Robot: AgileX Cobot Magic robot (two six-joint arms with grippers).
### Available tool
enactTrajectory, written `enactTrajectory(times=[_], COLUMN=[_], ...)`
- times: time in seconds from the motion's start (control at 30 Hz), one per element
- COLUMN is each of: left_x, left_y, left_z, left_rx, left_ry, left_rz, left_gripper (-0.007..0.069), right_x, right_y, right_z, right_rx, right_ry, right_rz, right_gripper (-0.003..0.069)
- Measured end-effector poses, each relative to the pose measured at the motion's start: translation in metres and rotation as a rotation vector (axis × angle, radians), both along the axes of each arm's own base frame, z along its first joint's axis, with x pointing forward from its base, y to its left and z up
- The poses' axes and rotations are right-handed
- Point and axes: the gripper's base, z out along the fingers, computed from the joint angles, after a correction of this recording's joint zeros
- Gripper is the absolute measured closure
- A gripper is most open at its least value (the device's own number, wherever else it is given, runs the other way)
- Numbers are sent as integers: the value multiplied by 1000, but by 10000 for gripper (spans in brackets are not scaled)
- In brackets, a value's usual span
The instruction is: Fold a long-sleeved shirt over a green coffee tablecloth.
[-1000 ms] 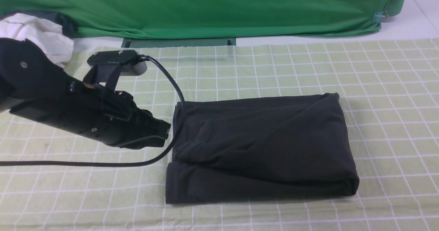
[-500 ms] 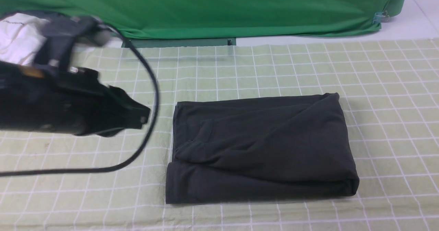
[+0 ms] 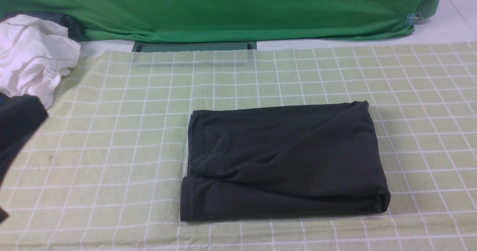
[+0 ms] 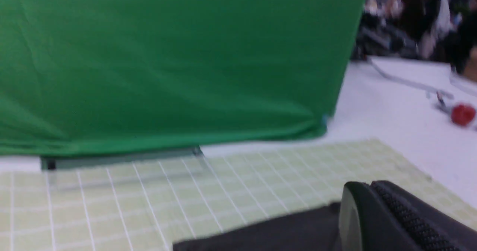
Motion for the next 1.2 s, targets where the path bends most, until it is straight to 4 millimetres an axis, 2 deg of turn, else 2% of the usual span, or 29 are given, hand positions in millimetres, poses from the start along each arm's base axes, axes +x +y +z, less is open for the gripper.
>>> enactTrajectory(times=[0.17,0.4,0.67,0.8,0.83,1.07,1.17,1.2], left_x=[-9,-7,-4,-2,-2,-11,-7,-7], left_y=[5,8,10,14,15,27,30,30], left_z=[-1,-5,-11,-33,-48,-108,-132,-132], left_rx=[56,214,268,247,244,165,167,167], left_ry=[-71,-90,-86,-62,-43,11,53,53], left_rz=[36,81,110,150,165,333,396,396], left_gripper=[610,610,610,610,610,610,610,610], right_x=[0,0,0,0,0,0,0,0], right_y=[0,0,0,0,0,0,0,0], right_z=[0,0,0,0,0,0,0,0], right_rx=[0,0,0,0,0,0,0,0], right_ry=[0,0,0,-2,-2,-2,-3,-3], right_rz=[0,0,0,1,1,1,1,1], right_gripper=[451,429,422,421,421,416,415,415])
